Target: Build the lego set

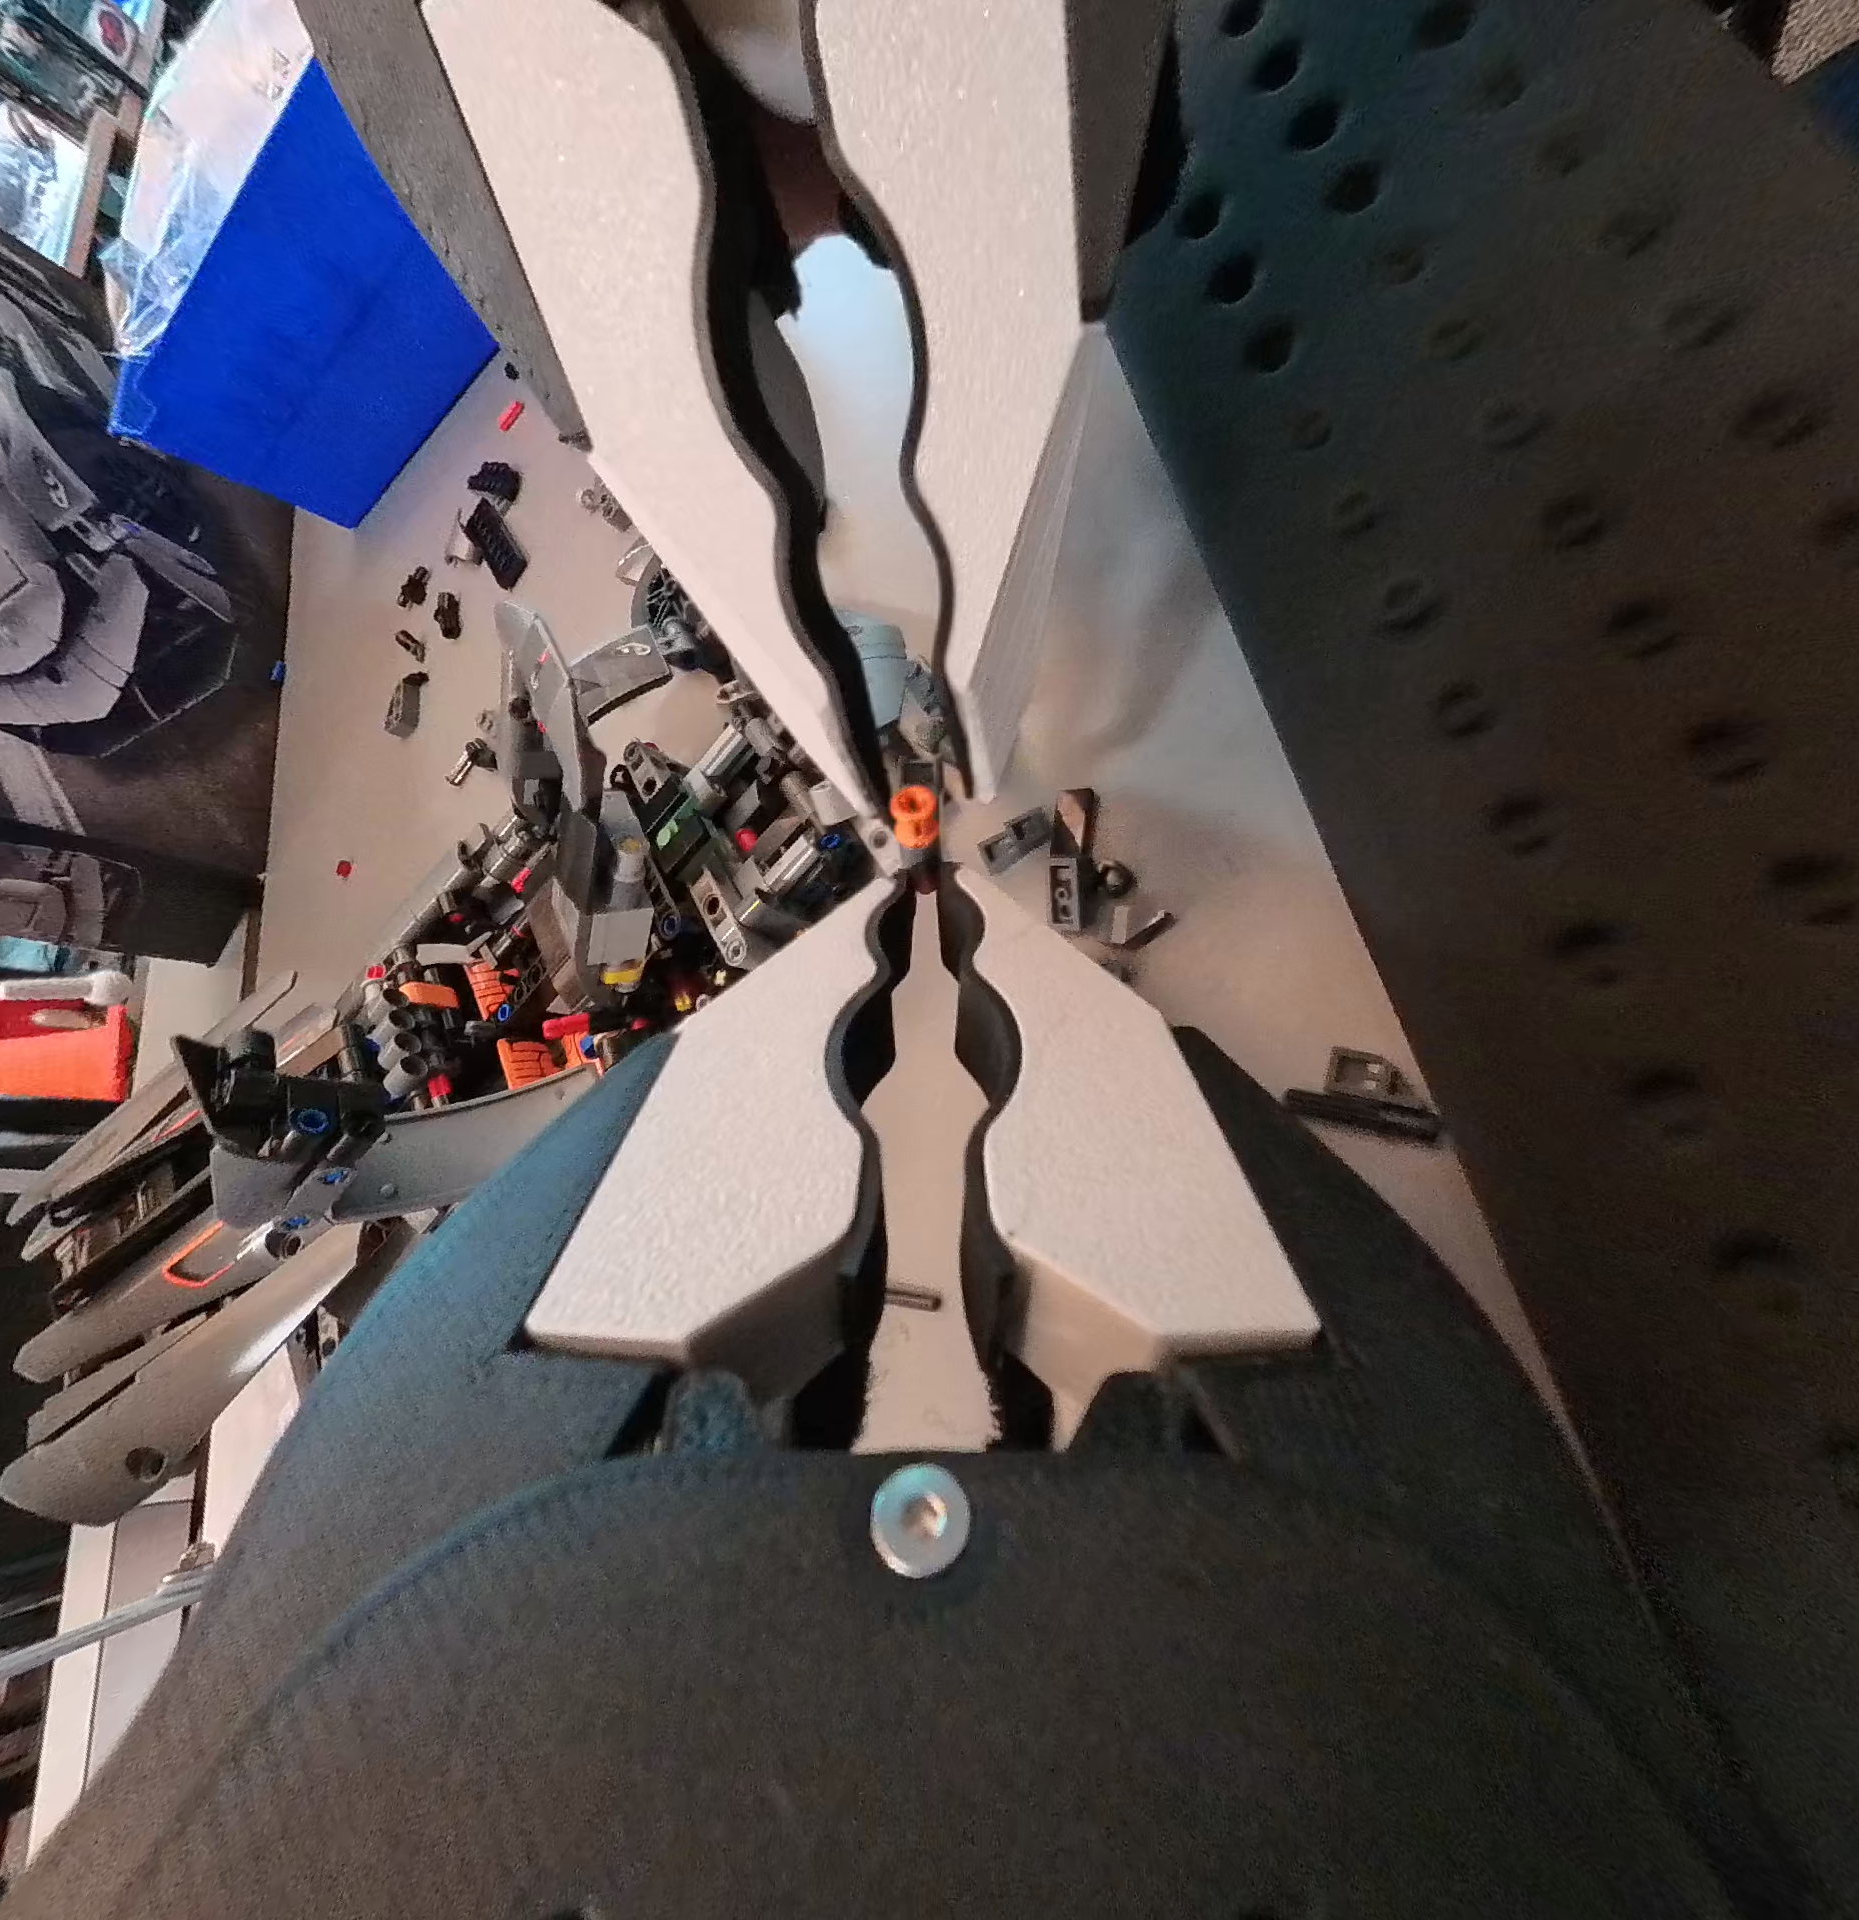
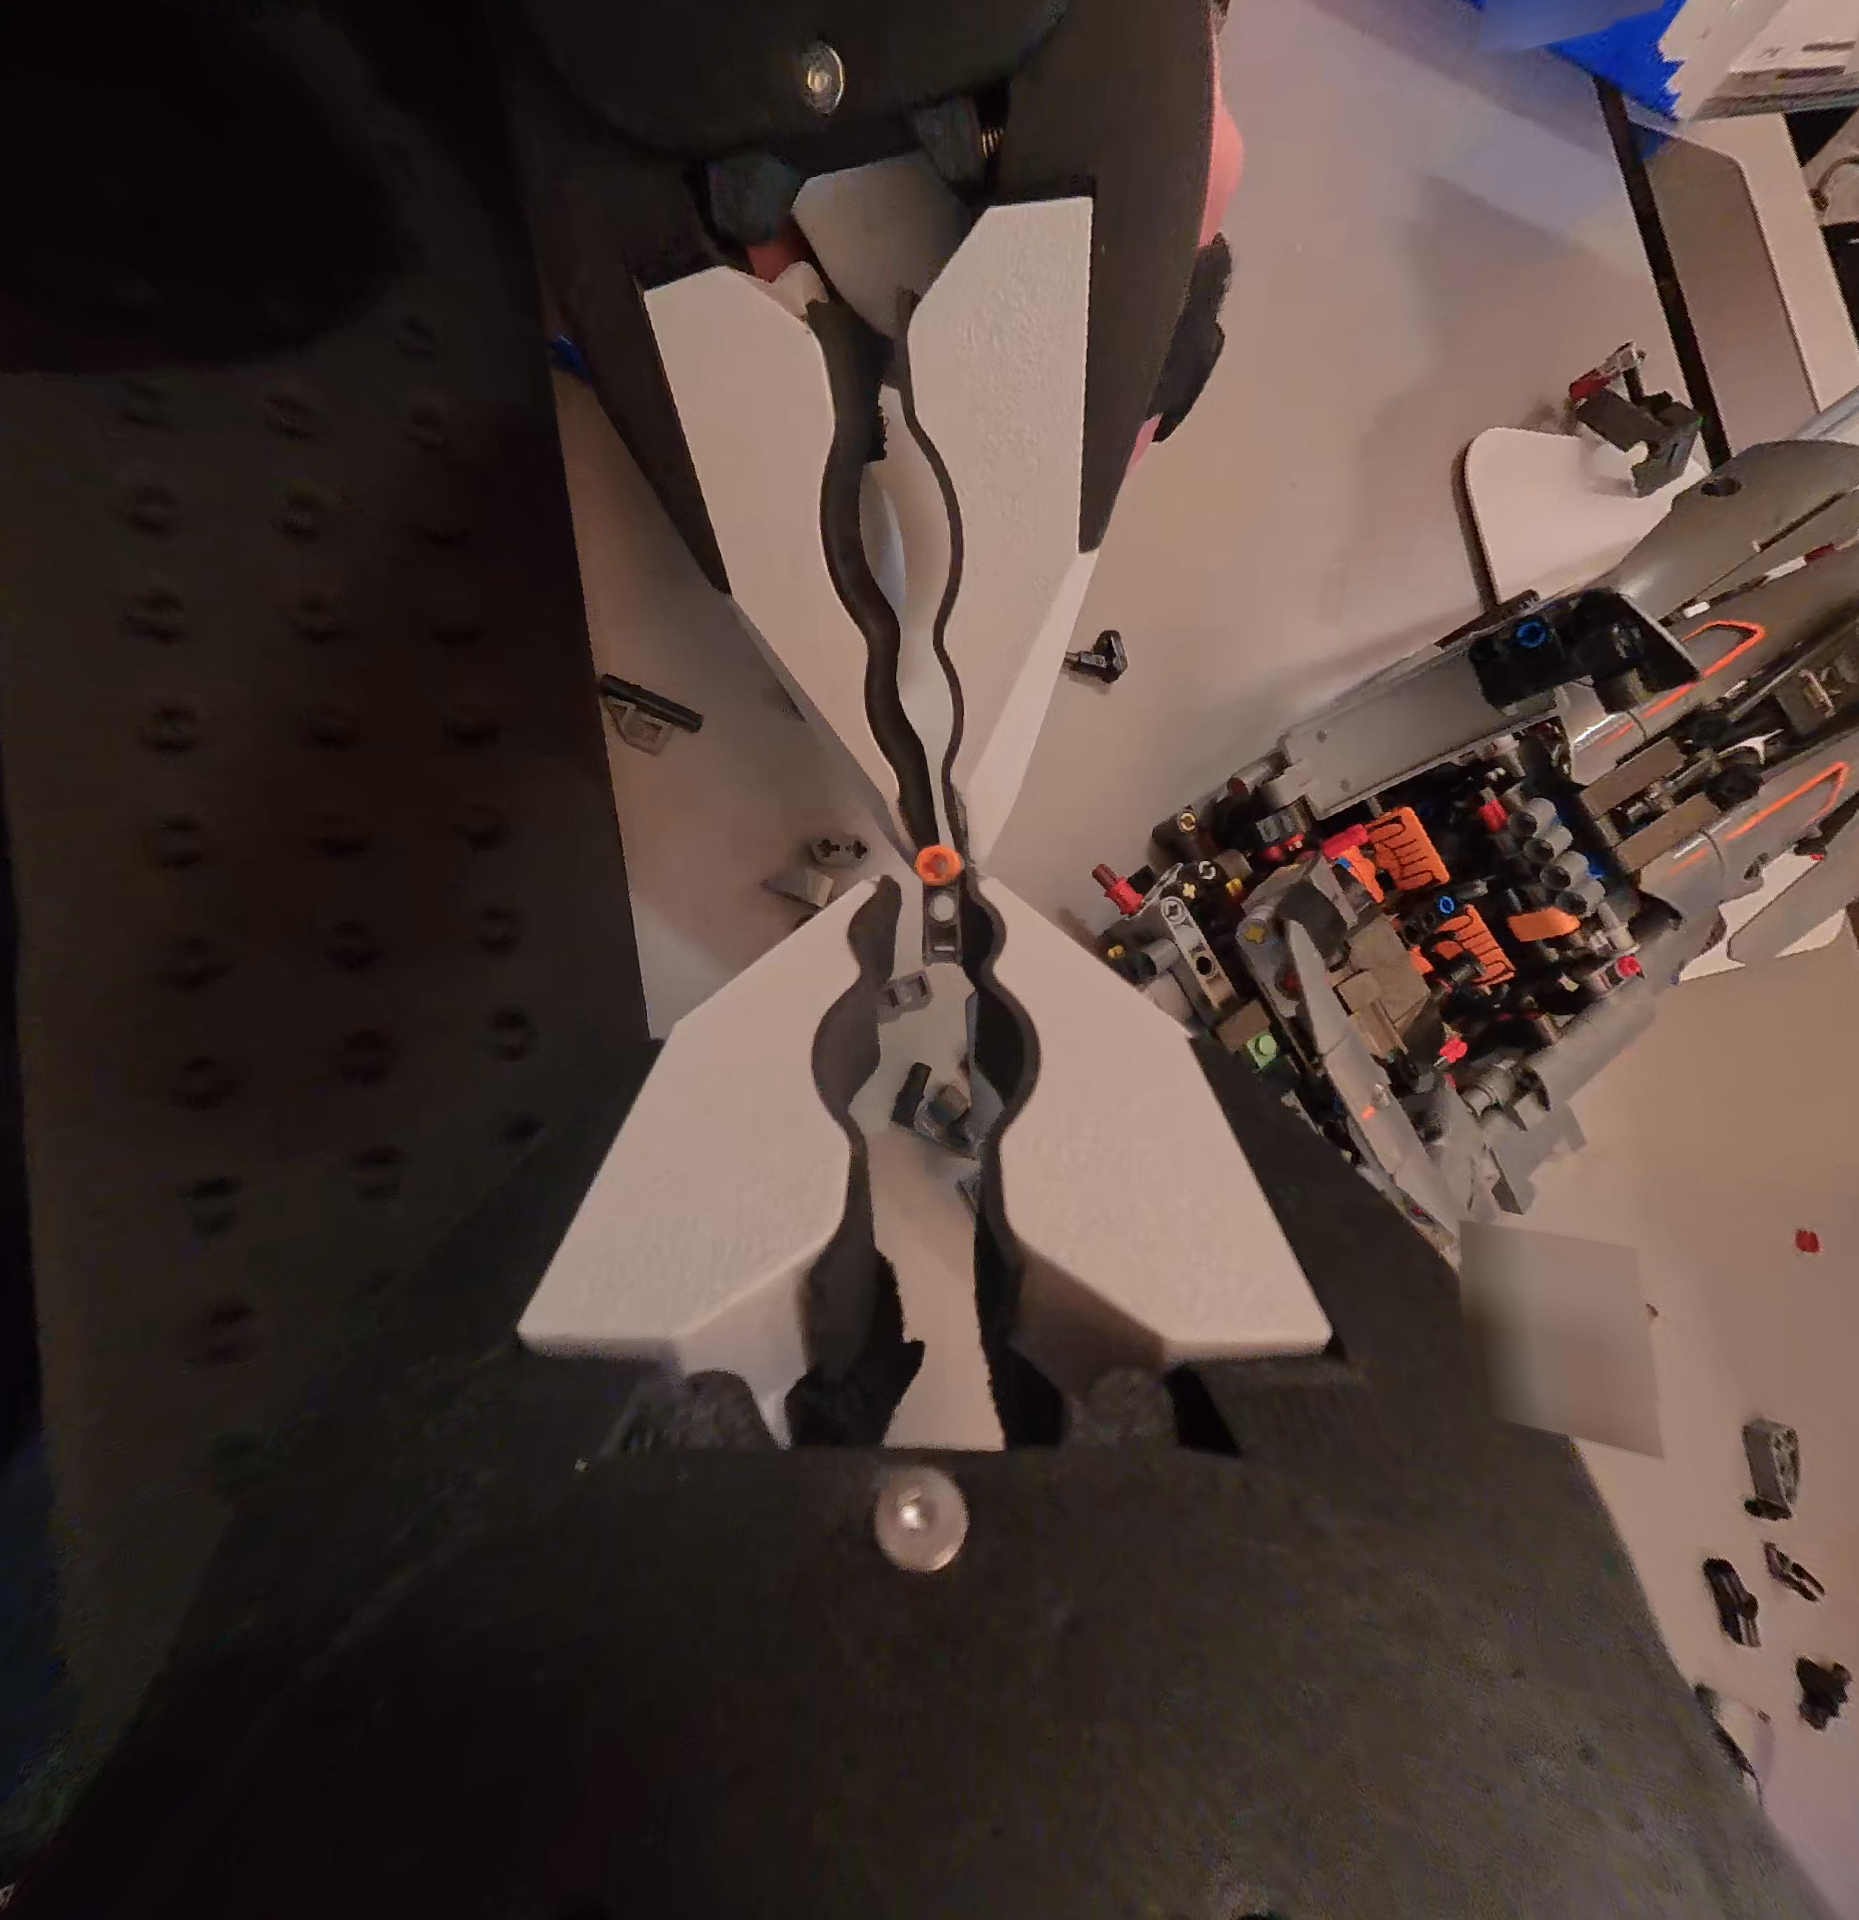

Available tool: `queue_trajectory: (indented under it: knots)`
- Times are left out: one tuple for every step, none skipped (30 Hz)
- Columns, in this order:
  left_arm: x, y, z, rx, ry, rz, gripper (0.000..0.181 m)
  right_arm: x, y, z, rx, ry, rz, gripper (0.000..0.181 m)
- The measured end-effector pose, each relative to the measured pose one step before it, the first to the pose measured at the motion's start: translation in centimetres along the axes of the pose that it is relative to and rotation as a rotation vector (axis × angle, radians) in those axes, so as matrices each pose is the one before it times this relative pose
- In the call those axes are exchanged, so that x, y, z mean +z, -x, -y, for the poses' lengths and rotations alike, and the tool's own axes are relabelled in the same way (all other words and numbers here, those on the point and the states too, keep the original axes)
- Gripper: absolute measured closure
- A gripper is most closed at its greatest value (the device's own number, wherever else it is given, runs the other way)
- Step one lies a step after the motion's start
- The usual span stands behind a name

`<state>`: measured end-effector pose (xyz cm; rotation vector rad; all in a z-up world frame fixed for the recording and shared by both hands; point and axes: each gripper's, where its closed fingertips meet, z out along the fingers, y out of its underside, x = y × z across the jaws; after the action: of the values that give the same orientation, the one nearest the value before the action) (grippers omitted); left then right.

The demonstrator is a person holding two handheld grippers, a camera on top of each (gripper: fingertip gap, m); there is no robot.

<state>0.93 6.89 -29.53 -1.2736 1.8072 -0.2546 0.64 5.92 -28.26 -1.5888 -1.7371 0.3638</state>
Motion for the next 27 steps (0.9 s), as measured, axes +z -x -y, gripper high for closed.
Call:
queue_trajectory:
  knots:
    - [0.017,-0.095,0.035,0.0019,0.0034,-0.003,0.18,0.082,0.071,-0.008,-0.0043,0.0101,-0.0061,0.173]
    - [0.015,-0.158,0.052,0.0029,0.0015,-0.0064,0.18,0.116,0.112,-0.012,-0.0064,0.0101,-0.0045,0.174]
    - [0.011,-0.223,0.082,0.0036,-0.0007,-0.0084,0.18,0.101,0.107,0.012,-0.0064,0.0057,-0.0037,0.176]
    - [0.054,-0.156,-0.016,0.0035,0.0043,-0.004,0.18,0.088,0.061,0.01,0.0,0.0047,-0.0024,0.176]
    - [0.031,-0.069,-0.087,0.0031,0.0065,-0.0004,0.18,0.091,0.041,-0.043,0.0077,0.0036,0.0005,0.176]
    - [0.01,-0.07,-0.059,0.0013,0.0025,-0.0032,0.179,0.05,0.048,-0.001,0.0096,-0.0026,0.002,0.177]
    - [-0.036,-0.035,0.009,-0.0021,-0.0035,-0.0023,0.179,-0.001,0.004,0.057,0.0082,-0.0092,0.0004,0.177]
    - [-0.05,0.015,0.031,-0.0051,-0.0037,-0.0025,0.179,-0.038,0.009,0.083,0.0108,-0.012,0.002,0.177]
    - [-0.072,-0.022,0.039,-0.0085,-0.0039,-0.0067,0.179,-0.04,0.035,0.097,0.0139,-0.0117,0.0048,0.176]
    - [-0.081,0.011,0.073,-0.008,-0.0043,-0.0041,0.179,-0.054,0.037,0.103,0.0113,-0.0094,0.0037,0.176]
    - [-0.066,0.015,0.073,-0.0035,-0.0031,-0.0011,0.179,-0.047,0.016,0.12,0.0064,-0.0074,0.0009,0.176]
    - [-0.04,-0.018,0.061,-0.0011,0.0006,-0.0016,0.179,0.012,0.082,0.113,0.0041,-0.0048,0.0025,0.175]
    - [-0.039,-0.08,0.091,0.001,-0.0012,-0.0042,0.18,0.074,0.153,0.094,0.0002,-0.001,0.0059,0.174]
    - [0.008,-0.133,0.051,0.0011,0.0004,-0.0061,0.179,0.072,0.061,0.034,-0.0082,0.0042,-0.0029,0.176]
    - [0.05,0.019,-0.086,0.002,0.0066,0.0039,0.179,0.066,-0.144,-0.062,-0.0108,0.0085,-0.015,0.176]
    - [0.053,0.194,-0.123,0.0029,0.0066,0.0151,0.179,0.039,-0.196,-0.077,0.0031,0.007,-0.0097,0.176]
    - [0.023,0.053,-0.027,-0.0015,-0.0022,0.0019,0.179,-0.013,-0.103,0.012,0.0186,-0.0022,0.0049,0.176]
    - [-0.034,0.064,0.056,-0.0115,-0.0083,-0.0022,0.179,-0.057,-0.126,0.098,0.0206,-0.0125,0.0063,0.176]
    - [-0.072,0.257,0.074,-0.018,-0.0113,0.0061,0.179,-0.115,-0.219,0.126,0.0182,-0.0183,0.0009,0.176]
    - [-0.068,0.21,0.086,-0.0185,-0.0126,0.0006,0.179,-0.138,-0.2,0.119,0.0218,-0.0182,0.0031,0.176]
    - [-0.062,0.18,0.027,-0.0222,-0.0066,-0.0025,0.179,-0.153,-0.199,0.108,0.0311,-0.0183,0.0054,0.177]
    - [-0.05,0.408,-0.013,-0.0194,-0.0044,0.0143,0.175,-0.158,-0.253,0.157,0.0413,-0.0244,0.0063,0.177]
    - [-0.064,0.424,-0.006,-0.0149,-0.0062,0.0163,0.172,-0.216,-0.231,0.259,0.0521,-0.0337,0.0131,0.177]
    - [-0.028,0.327,-0.087,-0.0183,-0.0025,0.0084,0.171,-0.283,-0.156,0.417,0.0624,-0.0454,0.0229,0.177]
    - [0.015,0.277,-0.118,-0.0239,-0.0016,0.0037,0.169,-0.374,-0.168,0.581,0.0696,-0.0565,0.0256,0.177]
    - [0.012,0.112,0.025,-0.0276,-0.0107,-0.0067,0.166,-0.415,-0.23,0.688,0.0736,-0.0628,0.0235,0.176]
    - [-0.017,0.028,0.2,-0.0308,-0.0208,-0.0124,0.165,-0.376,-0.16,0.748,0.0752,-0.0656,0.0286,0.176]
